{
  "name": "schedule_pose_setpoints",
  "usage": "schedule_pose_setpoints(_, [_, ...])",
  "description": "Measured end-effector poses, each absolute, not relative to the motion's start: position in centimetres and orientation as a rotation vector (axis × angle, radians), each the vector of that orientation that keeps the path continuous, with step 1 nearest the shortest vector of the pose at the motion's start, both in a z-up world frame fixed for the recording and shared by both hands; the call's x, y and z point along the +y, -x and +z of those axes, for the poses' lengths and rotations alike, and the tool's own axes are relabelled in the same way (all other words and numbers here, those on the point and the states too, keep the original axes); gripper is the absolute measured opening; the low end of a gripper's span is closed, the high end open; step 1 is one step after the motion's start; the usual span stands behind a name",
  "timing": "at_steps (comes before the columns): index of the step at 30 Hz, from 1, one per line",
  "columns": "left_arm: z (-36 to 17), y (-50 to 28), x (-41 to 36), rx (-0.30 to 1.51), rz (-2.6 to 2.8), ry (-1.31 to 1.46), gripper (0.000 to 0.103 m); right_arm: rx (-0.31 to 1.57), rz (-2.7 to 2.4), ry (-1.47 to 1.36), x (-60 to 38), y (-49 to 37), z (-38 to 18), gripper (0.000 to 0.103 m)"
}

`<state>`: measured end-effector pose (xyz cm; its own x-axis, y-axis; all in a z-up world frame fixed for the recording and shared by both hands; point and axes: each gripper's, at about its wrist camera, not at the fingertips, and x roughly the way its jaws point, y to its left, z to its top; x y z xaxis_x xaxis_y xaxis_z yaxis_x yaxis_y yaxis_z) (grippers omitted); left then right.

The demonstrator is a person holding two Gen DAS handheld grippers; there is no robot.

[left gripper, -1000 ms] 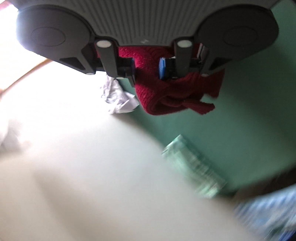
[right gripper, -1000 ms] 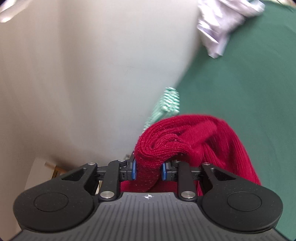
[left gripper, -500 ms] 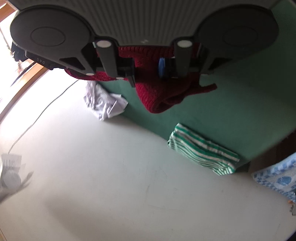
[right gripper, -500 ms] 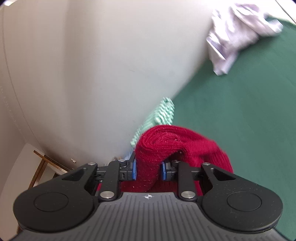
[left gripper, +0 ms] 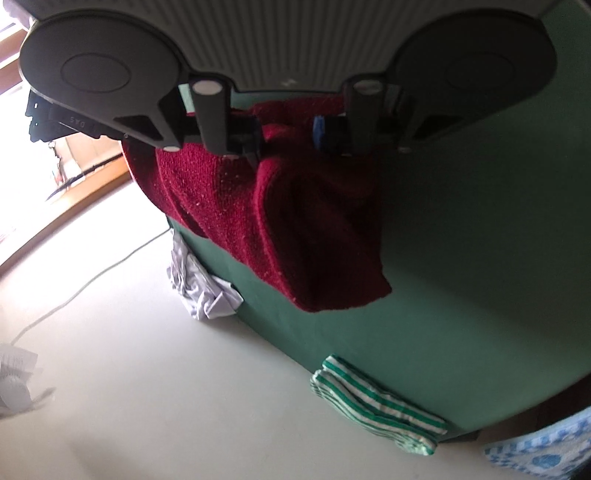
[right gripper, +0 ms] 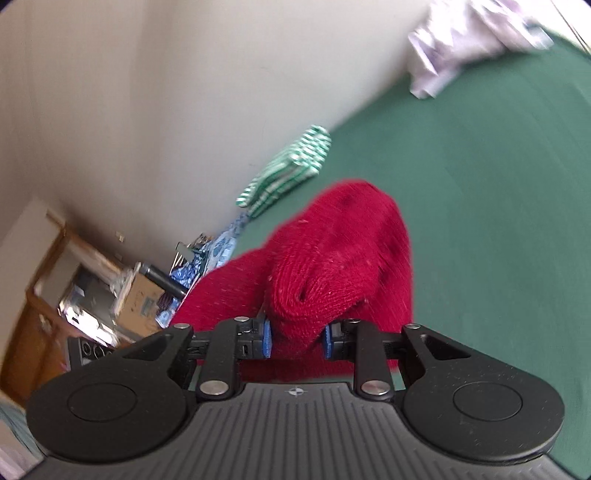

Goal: Fold clothes

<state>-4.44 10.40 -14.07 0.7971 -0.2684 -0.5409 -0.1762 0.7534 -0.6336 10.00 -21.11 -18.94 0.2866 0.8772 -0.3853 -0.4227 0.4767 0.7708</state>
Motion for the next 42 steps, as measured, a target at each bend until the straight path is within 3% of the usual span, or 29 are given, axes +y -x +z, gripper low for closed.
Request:
schedule_pose_setpoints(11, [-14.9,5.1,11.0,0.697,-0.105,0.762,0.028,0.999,0.864,-0.877,-21.6,-9.3,-22.4,0.03])
schedule_pose_setpoints(14, [-14.2,5.8,10.9,0.697,-0.102,0.729,0.029,1.003,0.857,-0.859,-21.9,-9.2,-21.3,0.033])
schedule_pose_setpoints(16, [-13.2,6.5,11.2,0.695,-0.077,0.668,0.032,1.011,0.858,-0.791,-22.3,-9.0,-19.8,0.044])
schedule_pose_setpoints(19, [-11.8,7.6,11.7,0.691,-0.04,0.575,0.042,0.943,0.79,-0.677,-23.4,-9.0,-17.0,0.048])
schedule_pose_setpoints(21, [-10.9,8.1,12.8,0.684,-0.002,0.551,0.054,0.891,0.739,-0.602,-24.2,-9.0,-15.1,0.051])
schedule_pose_setpoints(25, [-9.3,5.6,15.0,0.694,0.028,0.6,0.062,0.811,0.711,-0.562,-22.3,-11.2,-11.7,0.062])
schedule_pose_setpoints(27, [-9.0,2.8,15.1,0.731,0.009,0.639,0.08,0.832,0.684,-0.545,-19.8,-12.8,-10.5,0.062])
schedule_pose_setpoints(29, [-8.8,0.0,15.3,0.768,-0.01,0.677,0.086,0.888,0.623,-0.519,-17.7,-14.2,-10.0,0.061])
schedule_pose_setpoints(35, [-12.5,-6.1,14.8,0.941,0.01,0.754,0.082,0.983,0.527,-0.397,-13.8,-16.0,-10.9,0.056])
schedule_pose_setpoints(37, [-13.9,-6.2,14.9,0.945,0.013,0.796,0.076,1.038,0.514,-0.381,-13.2,-16.4,-12.0,0.045])
schedule_pose_setpoints(39, [-14.0,-5.5,15.2,0.892,-0.004,0.825,0.058,1.041,0.56,-0.426,-13.2,-16.3,-12.3,0.026])
schedule_pose_setpoints(40, [-13.7,-5.0,15.5,0.852,-0.032,0.858,0.052,1.039,0.588,-0.45,-13.2,-16.3,-12.3,0.023])
schedule_pose_setpoints(42, [-13.1,-4.1,16.3,0.752,-0.154,0.948,0.028,1.006,0.704,-0.594,-14.5,-16.0,-12.3,0.022])
